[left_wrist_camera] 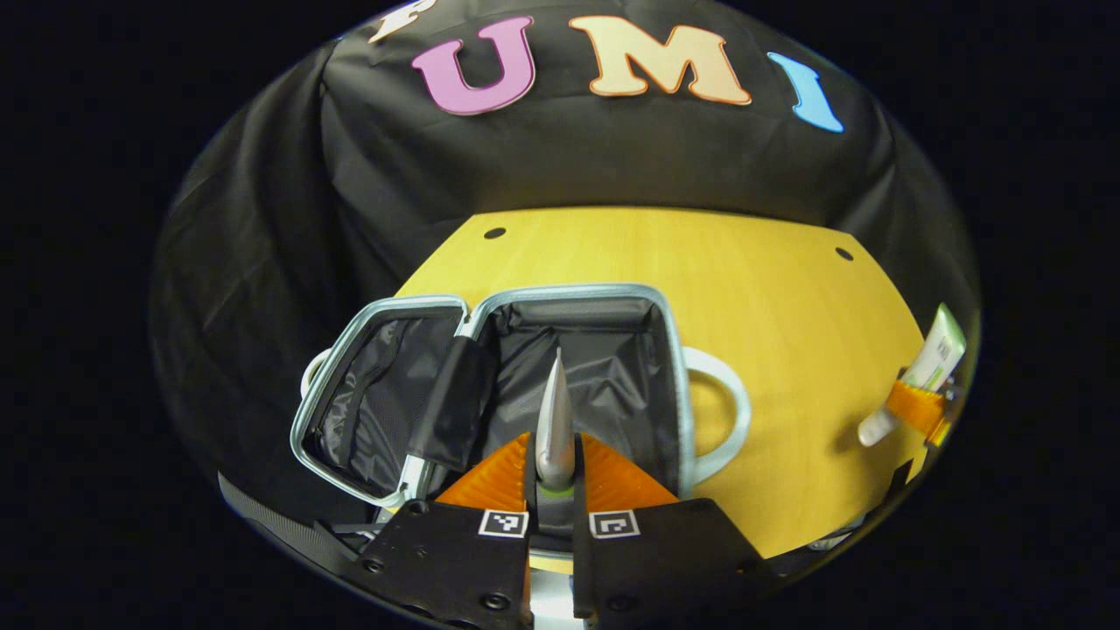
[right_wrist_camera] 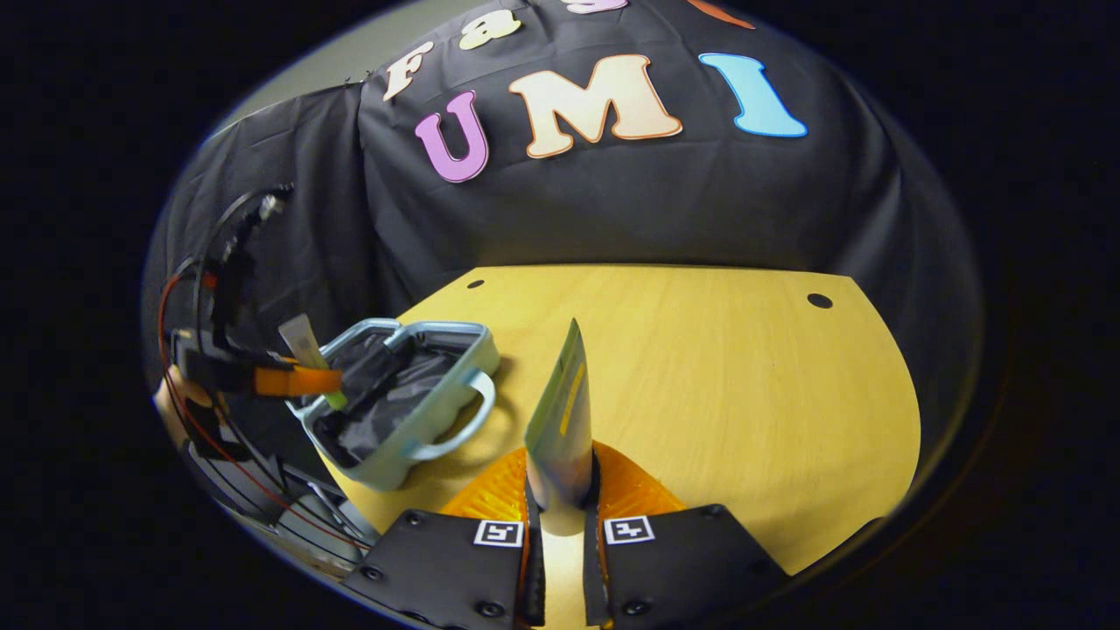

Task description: First open the suitcase, pack the skin care products into it, and then close the suitcase.

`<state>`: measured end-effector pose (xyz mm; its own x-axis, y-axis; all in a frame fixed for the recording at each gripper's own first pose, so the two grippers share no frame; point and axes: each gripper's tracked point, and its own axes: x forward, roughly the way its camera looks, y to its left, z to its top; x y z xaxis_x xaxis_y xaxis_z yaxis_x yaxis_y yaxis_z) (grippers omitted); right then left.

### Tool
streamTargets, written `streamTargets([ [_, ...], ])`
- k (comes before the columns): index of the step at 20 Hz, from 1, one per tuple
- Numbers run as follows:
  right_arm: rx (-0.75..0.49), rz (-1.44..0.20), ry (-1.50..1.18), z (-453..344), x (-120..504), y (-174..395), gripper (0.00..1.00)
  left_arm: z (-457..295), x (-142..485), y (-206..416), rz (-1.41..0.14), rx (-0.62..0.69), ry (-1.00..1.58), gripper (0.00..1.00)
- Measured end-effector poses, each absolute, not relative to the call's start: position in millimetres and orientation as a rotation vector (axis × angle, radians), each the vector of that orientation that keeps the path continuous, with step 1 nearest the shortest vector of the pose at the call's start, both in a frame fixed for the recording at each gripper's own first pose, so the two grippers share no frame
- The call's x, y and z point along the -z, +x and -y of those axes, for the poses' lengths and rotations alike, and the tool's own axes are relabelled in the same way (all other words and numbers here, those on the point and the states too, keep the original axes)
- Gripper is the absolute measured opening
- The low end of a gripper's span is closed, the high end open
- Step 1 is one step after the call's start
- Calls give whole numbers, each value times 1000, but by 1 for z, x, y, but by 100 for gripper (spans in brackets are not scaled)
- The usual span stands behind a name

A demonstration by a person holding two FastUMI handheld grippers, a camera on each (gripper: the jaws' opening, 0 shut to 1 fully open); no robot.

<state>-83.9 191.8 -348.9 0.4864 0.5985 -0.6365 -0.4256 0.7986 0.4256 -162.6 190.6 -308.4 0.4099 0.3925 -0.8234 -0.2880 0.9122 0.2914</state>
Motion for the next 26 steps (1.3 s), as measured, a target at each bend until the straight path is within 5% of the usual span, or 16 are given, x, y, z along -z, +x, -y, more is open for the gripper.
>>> streamTargets([
  [7, -740, -956, 310, -305, 318, -115, 19, -231, 371, -199, -1308, -345, 55, 13],
  [10, -786, -1009, 270, -343, 322, -135, 19, -240, 383, -196, -1319, -301, 14, 13],
  [12, -792, -1046, 267, -365, 328, -145, 19, -251, 385, -186, -1284, -290, 10, 22],
  [13, -790, -1064, 270, -376, 330, -148, 19, -247, 381, -177, -1257, -260, -25, 17],
  [19, -756, -1248, 247, -421, 365, -172, 19, -258, 340, -137, -1056, -151, -128, 98],
  [21, -722, -1262, 250, -429, 372, -169, 23, -276, 319, -129, -984, -148, -111, 95],
  [23, -693, -1237, 306, -440, 366, -157, 37, -300, 303, -125, -938, -176, -96, 95],
  [26, -644, -1173, 351, -453, 364, -133, 100, -344, 290, -128, -898, -251, -91, 95],
])
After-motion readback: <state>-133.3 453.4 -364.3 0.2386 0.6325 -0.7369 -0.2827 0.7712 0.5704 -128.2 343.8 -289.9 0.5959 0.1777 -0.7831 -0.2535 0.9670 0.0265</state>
